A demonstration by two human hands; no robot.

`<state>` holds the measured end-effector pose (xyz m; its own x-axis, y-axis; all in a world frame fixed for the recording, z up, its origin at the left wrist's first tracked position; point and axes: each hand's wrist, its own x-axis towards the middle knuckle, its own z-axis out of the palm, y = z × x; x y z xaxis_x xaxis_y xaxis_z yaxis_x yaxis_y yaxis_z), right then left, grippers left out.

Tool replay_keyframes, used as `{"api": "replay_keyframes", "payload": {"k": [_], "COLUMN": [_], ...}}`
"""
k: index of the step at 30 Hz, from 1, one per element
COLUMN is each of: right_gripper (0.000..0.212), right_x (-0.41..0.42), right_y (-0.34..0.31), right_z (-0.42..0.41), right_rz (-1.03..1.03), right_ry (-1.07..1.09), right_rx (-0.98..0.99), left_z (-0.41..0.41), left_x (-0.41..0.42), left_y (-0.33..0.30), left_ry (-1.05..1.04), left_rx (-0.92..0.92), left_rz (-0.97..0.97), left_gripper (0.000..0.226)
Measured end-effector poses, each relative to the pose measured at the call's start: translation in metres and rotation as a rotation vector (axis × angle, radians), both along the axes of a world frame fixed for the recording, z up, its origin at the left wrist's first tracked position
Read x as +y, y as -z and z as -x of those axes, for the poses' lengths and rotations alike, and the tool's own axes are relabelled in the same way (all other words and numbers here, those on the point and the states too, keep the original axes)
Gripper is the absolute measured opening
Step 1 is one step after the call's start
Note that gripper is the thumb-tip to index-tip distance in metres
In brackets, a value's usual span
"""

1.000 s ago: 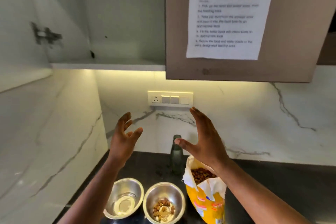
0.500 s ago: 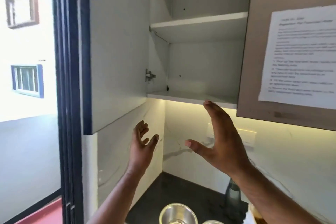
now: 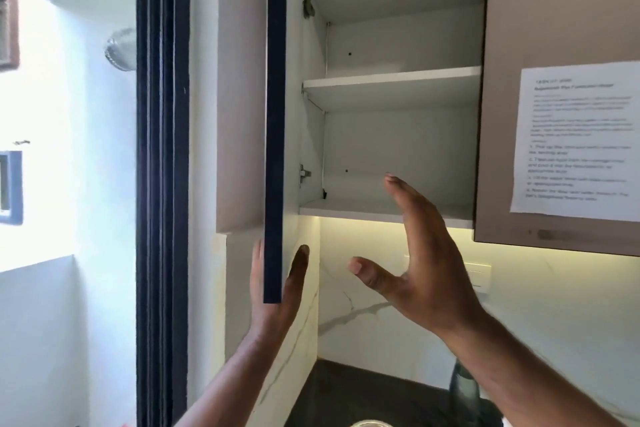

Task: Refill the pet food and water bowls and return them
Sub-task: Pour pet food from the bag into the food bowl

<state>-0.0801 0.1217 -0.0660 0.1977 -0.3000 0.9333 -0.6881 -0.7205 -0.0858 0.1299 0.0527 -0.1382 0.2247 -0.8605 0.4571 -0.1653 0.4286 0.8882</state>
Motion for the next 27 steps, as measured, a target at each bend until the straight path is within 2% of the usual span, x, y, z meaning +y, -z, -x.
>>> {"api": "replay_keyframes", "payload": {"k": [2, 4, 7, 10, 12, 15, 17, 21, 27], "right_gripper": [0.098, 0.096, 0.091, 0.089, 0.086, 0.080, 0.077, 0.078, 0.078], "right_x": [0.010, 0.017, 0.024, 0.020, 0.009, -0.021, -0.045, -0.094, -0.160], "right_y": [-0.003, -0.006, -0.009, -0.007, -0.004, 0.005, 0.010, 0.012, 0.013], "right_z": [-0.007, -0.013, -0.016, -0.012, -0.002, 0.031, 0.059, 0.113, 0.165], "right_rz": [0.006, 0.013, 0.030, 0.054, 0.090, 0.159, 0.168, 0.092, 0.064], "right_ry": [0.013, 0.025, 0.016, 0.033, 0.126, 0.334, 0.518, 0.885, 0.967], "right_rx": [0.006, 0.027, 0.058, 0.047, 0.012, -0.001, 0.071, 0.204, 0.231], "left_z": [0.004, 0.014, 0.040, 0.069, 0.086, 0.105, 0.114, 0.126, 0.138], "left_x": [-0.009, -0.008, -0.001, -0.004, -0.013, -0.037, -0.054, -0.087, -0.130], "left_y": [0.002, -0.001, -0.008, -0.011, -0.011, -0.006, -0.004, -0.010, -0.030], "left_ry": [-0.103, -0.198, -0.225, -0.249, -0.266, -0.255, -0.238, -0.201, -0.250], "left_rx": [-0.003, -0.132, -0.228, -0.287, -0.348, -0.472, -0.552, -0.664, -0.711], "left_rz": [0.206, 0.331, 0.369, 0.365, 0.352, 0.372, 0.391, 0.436, 0.530], "left_gripper": [0.070, 0.073, 0.092, 0.084, 0.083, 0.097, 0.099, 0.088, 0.074]}}
